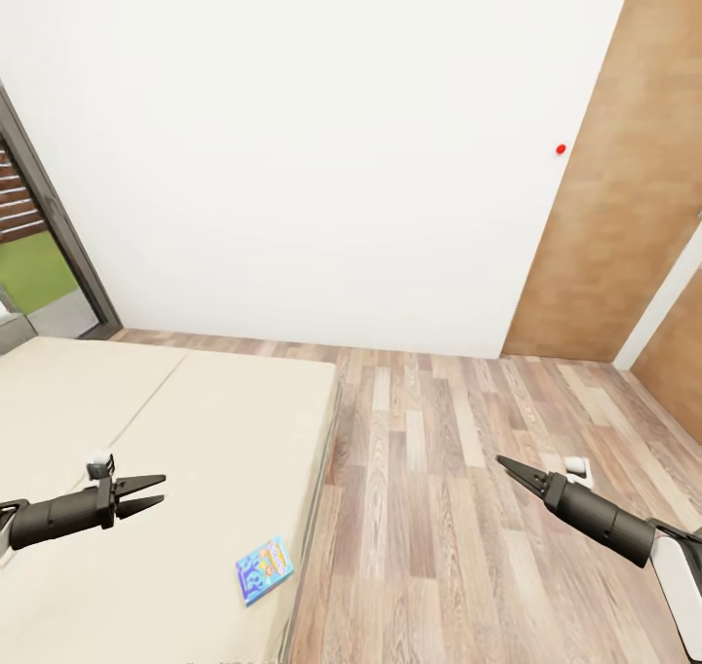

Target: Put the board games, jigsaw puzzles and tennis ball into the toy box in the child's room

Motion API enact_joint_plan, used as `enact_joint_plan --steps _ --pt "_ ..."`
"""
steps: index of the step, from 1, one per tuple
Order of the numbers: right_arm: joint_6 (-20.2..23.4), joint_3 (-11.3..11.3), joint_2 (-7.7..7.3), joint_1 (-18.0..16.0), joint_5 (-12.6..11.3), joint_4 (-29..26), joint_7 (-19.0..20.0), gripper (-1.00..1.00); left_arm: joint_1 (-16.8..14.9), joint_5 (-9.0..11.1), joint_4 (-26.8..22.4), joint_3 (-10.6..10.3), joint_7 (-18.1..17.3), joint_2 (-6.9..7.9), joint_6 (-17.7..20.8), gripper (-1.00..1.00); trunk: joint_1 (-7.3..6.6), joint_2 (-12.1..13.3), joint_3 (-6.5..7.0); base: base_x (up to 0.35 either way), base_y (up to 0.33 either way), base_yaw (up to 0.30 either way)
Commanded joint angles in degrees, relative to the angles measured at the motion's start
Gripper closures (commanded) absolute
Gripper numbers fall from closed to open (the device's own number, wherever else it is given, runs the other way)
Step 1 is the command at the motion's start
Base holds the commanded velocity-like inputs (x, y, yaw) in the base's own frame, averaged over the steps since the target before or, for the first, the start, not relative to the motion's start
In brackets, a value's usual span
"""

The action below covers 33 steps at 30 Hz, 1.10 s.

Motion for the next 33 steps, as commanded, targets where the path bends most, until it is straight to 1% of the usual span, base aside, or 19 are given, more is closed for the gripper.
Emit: enact_joint_plan --steps 1,7,25,28,33 --pt "0.26 -0.09 -0.01 -0.04 -0.06 -0.03 0.16 -1.0 -0.06 -0.11 0.02 0.04 -0.25 -0.01 0.61 -1.0 0.03 -0.12 -0.12 0.0 0.0 0.213" --pt "0.28 -0.04 -0.06 -0.04 -0.04 0.08 0.14 -1.0 -0.06 -0.12 0.04 0.04 -0.25 -0.05 0.61 -1.0 0.03 -0.12 -0.12 0.0 0.0 0.129" --pt "0.25 -0.04 -0.04 -0.04 -0.02 -0.16 0.1 -1.0 -0.06 -0.12 0.04 0.04 -0.25 -0.02 0.61 -1.0 0.03 -0.12 -0.12 0.0 0.0 0.015" --pt "0.25 -0.05 -0.07 -0.04 -0.02 -0.18 0.1 -1.0 -0.06 -0.12 0.04 0.04 -0.25 -0.01 0.61 -1.0 0.03 -0.12 -0.12 0.0 0.0 0.125" --pt "0.25 -0.01 -0.06 -0.04 0.02 -0.19 0.1 -1.0 -0.06 -0.12 0.1 0.04 -0.25 -0.07 0.61 -1.0 0.03 -0.12 -0.12 0.0 0.0 0.234"
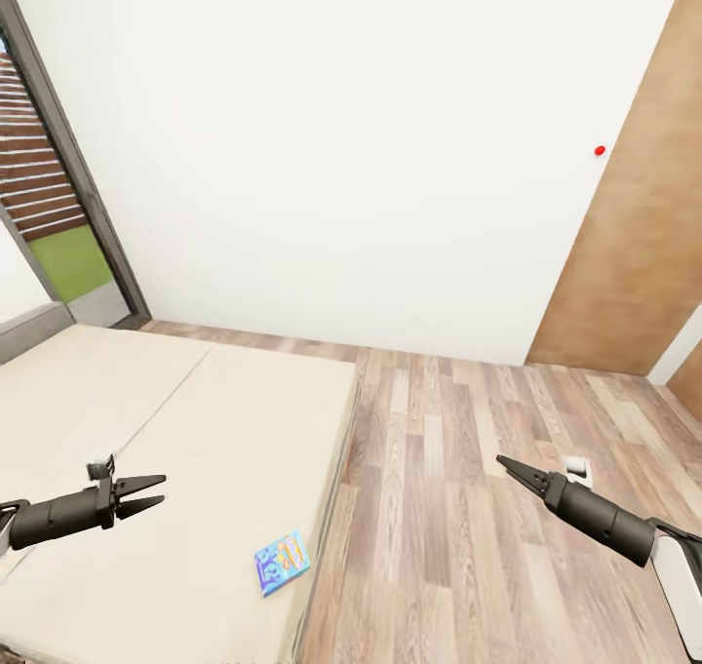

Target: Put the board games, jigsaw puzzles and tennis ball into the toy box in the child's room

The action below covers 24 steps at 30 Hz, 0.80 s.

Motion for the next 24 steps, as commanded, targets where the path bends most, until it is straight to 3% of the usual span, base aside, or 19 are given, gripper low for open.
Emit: enact_joint_plan --steps 1,24 --pt "0.27 -0.07 0.0 -0.04 -0.06 -0.02 0.13 -1.0 -0.07 -0.12 0.03 0.05 -0.25 0.01 0.61 -1.0 0.03 -0.12 -0.12 0.0 0.0 0.269" --pt "0.27 -0.03 -0.04 -0.04 -0.03 0.0 0.13 -1.0 -0.06 -0.12 0.05 0.05 -0.25 0.05 0.61 -1.0 0.03 -0.12 -0.12 0.0 -0.015 0.288"
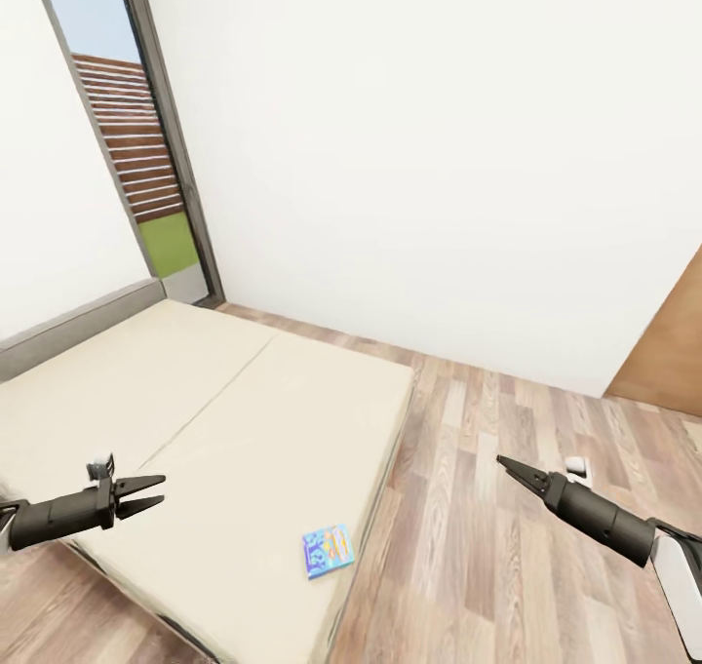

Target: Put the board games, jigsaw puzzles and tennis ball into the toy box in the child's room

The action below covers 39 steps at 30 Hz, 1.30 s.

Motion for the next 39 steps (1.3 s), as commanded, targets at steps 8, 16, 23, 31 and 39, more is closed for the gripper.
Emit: enact_joint_plan --steps 8,16,23,31,39 --pt "0.27 -0.06 -0.01 -0.03 -0.08 0.07 0.13 -1.0 -0.04 -0.12 0.02 0.05 -0.25 0.0 0.61 -1.0 0.03 -0.12 -0.12 -0.022 0.0 0.292" --pt "0.27 -0.13 -0.01 -0.03 -0.07 0.11 0.13 -1.0 0.0 -0.12 0.02 0.05 -0.25 -0.04 0.53 -1.0 0.03 -0.12 -0.12 -0.019 0.0 0.292" --pt "0.27 -0.13 -0.01 -0.03 -0.11 0.08 0.13 -1.0 -0.02 -0.12 0.02 0.05 -0.25 -0.07 0.52 -1.0 0.03 -0.12 -0.12 -0.003 0.0 0.292" --pt "0.27 -0.13 -0.01 -0.03 -0.1 0.04 0.13 -1.0 -0.01 -0.12 0.02 0.05 -0.25 -0.07 0.52 -1.0 0.03 -0.12 -0.12 0.0 0.0 0.292" --pt "0.27 -0.15 -0.01 -0.03 -0.12 0.06 0.19 -1.0 0.0 -0.12 0.02 0.05 -0.25 -0.07 0.52 -1.0 0.03 -0.12 -0.12 0.0 -0.006 0.292"
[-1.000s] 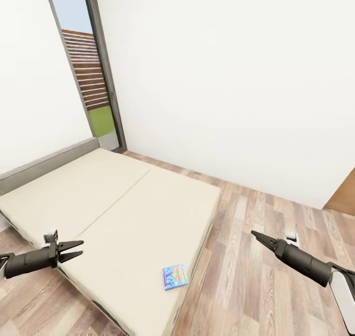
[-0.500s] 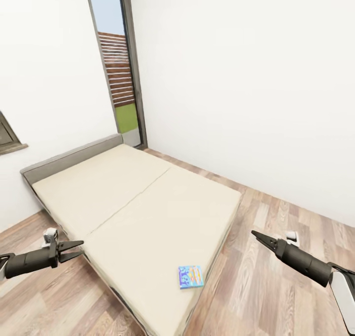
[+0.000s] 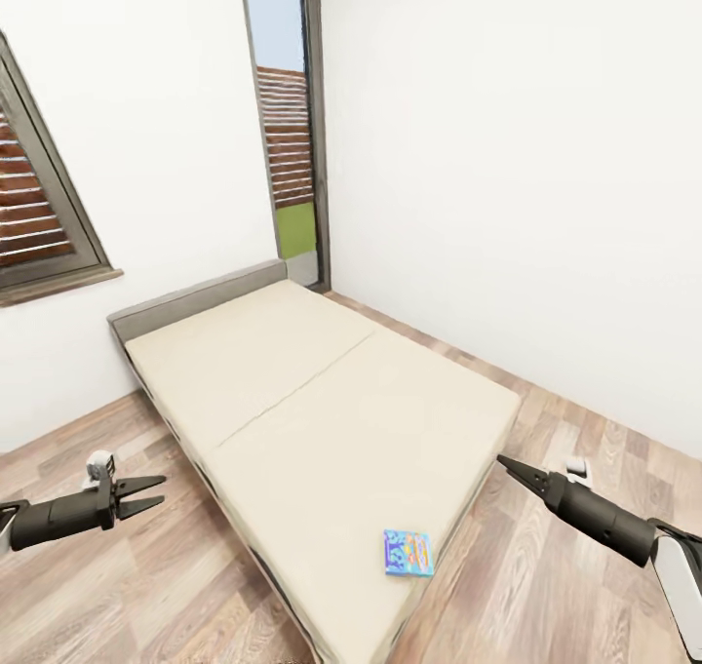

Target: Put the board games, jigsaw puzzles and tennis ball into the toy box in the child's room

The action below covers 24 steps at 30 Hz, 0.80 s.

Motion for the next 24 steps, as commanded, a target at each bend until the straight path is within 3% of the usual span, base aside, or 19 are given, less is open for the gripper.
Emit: enact_joint_plan --steps 1,8,24 --pt "0.27 -0.06 -0.01 -0.03 -0.06 0.0 0.14 -1.0 -0.07 -0.14 0.02 0.05 -0.25 -0.02 0.61 -1.0 0.03 -0.11 -0.12 0.0 -0.051 0.292" --pt "0.33 -0.06 -0.05 -0.03 -0.06 0.1 0.19 -1.0 -0.08 -0.14 0.02 0.05 -0.25 -0.03 0.61 -1.0 0.03 -0.11 -0.12 0.0 -0.117 0.204" --pt "0.36 -0.14 -0.1 -0.03 -0.06 0.13 0.25 -1.0 -0.07 -0.14 0.02 0.05 -0.25 -0.02 0.61 -1.0 0.03 -0.11 -0.12 0.0 -0.021 0.019"
